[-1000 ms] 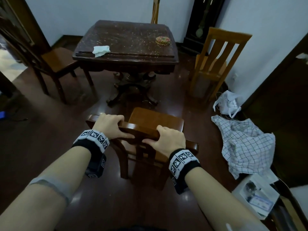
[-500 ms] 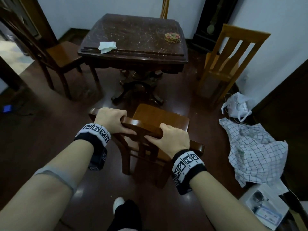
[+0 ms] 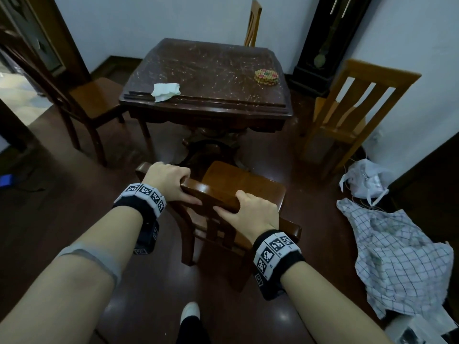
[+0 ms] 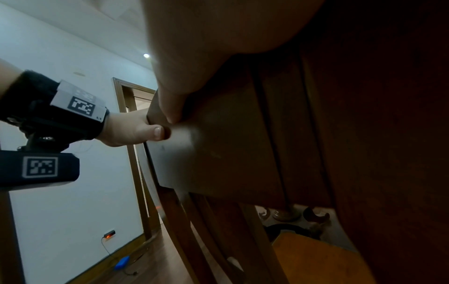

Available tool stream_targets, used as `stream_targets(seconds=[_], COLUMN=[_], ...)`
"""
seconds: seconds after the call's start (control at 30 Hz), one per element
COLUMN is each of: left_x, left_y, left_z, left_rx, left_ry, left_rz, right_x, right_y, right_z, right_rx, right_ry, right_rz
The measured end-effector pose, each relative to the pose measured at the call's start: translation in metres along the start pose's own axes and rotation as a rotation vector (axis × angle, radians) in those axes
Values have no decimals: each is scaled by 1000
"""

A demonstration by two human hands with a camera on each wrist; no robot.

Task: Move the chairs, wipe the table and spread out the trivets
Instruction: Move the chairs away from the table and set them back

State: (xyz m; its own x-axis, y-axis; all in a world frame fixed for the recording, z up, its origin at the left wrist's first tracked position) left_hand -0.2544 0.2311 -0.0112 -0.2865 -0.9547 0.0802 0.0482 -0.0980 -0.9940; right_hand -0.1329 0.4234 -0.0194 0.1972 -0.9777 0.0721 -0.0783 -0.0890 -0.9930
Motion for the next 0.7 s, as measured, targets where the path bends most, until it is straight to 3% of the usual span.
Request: stream_targets(seconds=[0.4,0.57,0.7], left_x=[51,62,65], left_y=[-12,-14,-16], left_z=[-130,-143,-142], left_rx=[56,67,107], left_ry=[52,90,102], left_rz=[-4,-21,24], right_x=[-9,-10,-22], right_y=[12,21,12], right_z=[-129,-137,-125], right_rx=[1,-11,99], right_ry=[42,-19,24], right_rz=[-26,-48,5])
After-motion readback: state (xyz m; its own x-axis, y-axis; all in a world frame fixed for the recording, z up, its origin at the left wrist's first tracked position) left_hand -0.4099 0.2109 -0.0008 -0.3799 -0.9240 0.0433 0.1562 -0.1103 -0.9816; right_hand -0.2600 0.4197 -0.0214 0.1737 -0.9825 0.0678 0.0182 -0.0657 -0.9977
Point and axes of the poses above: each hand's wrist, its own z-axis away from the middle knuckle, its own y-axis out of the palm, x = y × z, the point moved 2 cm from there along -z, towards the middle knuckle, and after that the axes turned 14 degrees about -y, right-handed, at the moved point
